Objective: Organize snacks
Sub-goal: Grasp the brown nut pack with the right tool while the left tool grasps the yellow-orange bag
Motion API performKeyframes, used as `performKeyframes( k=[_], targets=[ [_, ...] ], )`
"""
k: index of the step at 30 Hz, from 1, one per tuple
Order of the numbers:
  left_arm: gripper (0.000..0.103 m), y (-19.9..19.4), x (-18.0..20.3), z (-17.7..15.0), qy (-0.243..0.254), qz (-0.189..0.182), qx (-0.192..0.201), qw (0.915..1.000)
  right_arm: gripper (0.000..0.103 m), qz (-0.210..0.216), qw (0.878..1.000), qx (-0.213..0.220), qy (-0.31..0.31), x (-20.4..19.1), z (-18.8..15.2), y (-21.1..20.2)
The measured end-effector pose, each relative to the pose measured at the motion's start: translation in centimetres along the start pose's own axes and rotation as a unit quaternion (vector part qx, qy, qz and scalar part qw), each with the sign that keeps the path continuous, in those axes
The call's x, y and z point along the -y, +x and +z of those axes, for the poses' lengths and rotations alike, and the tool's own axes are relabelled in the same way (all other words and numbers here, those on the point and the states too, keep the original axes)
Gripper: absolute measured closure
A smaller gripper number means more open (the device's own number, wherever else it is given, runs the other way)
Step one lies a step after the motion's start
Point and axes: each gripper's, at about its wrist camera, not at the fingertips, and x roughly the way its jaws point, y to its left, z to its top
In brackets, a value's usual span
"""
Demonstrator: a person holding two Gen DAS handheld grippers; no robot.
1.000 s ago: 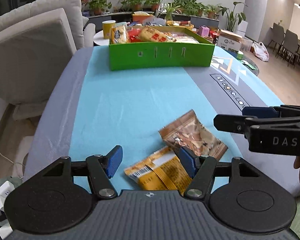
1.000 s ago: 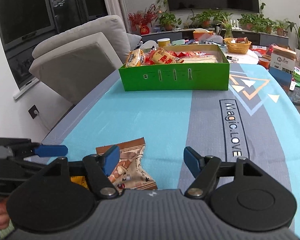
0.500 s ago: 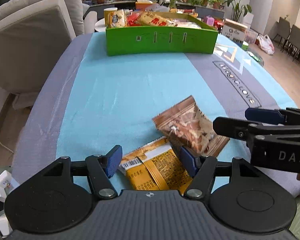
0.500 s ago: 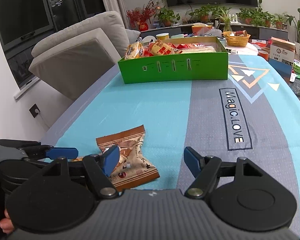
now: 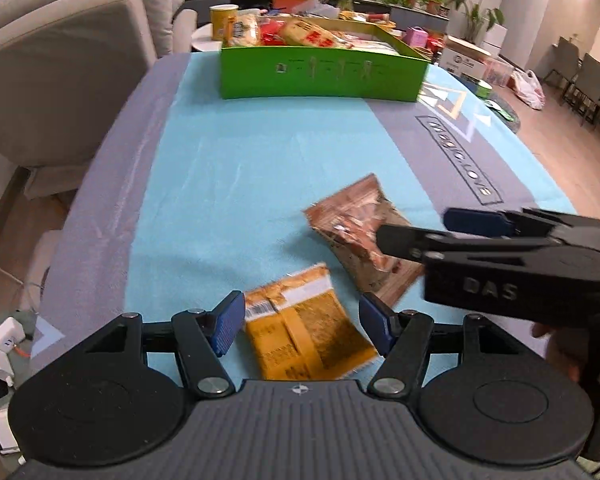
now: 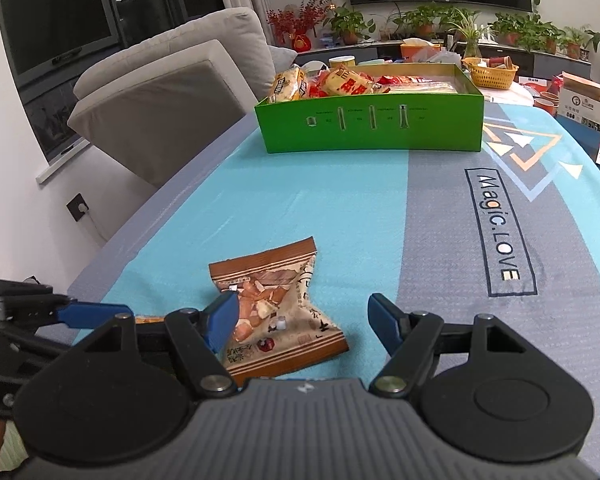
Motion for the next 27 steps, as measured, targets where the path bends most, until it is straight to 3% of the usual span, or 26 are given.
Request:
performKeyframes(
  k=[4, 6, 9, 14, 17, 21, 27],
  targets=[
    [0.041, 0.6, 1.4, -0.5, 0.041, 0.020, 0.010, 0.9989, 0.043, 0.008, 1.000, -0.006, -0.009, -0.5, 0.1, 0.2],
    [0.052, 0.8, 1.5, -0.7, 0.051, 0.027, 0.020, 0.9982, 0.043, 0.010, 1.000, -0.011, -0.014, -0.9, 0.0, 0.5],
    [0.060, 0.7, 0.9, -0.7, 0.048, 0.020, 0.025, 0.9983, 0.043, 0.013, 1.000, -0.023, -0.015, -1.3, 0.0, 1.0],
    [0.061, 0.6, 0.0, -0.7, 0.039, 0.020, 0.026, 0.9987, 0.043, -0.005, 0.999, -0.035, -0.019, -1.8, -0.1, 1.8],
    [0.058, 0.6, -0.2, -0.6, 0.033, 0.020, 0.024, 0.9989, 0.043, -0.008, 0.999, -0.034, -0.013, -1.7, -0.1, 1.9],
    [0.044, 0.5, 0.0, -0.8, 0.037, 0.025, 0.016, 0.9989, 0.043, -0.011, 0.999, -0.034, -0.021, -2.0, -0.1, 2.0],
    [0.037, 0.8, -0.3, -1.0, 0.031, 0.030, 0.005, 0.9990, 0.043, 0.001, 0.999, -0.038, -0.027, -2.5, 0.0, 2.3]
  ],
)
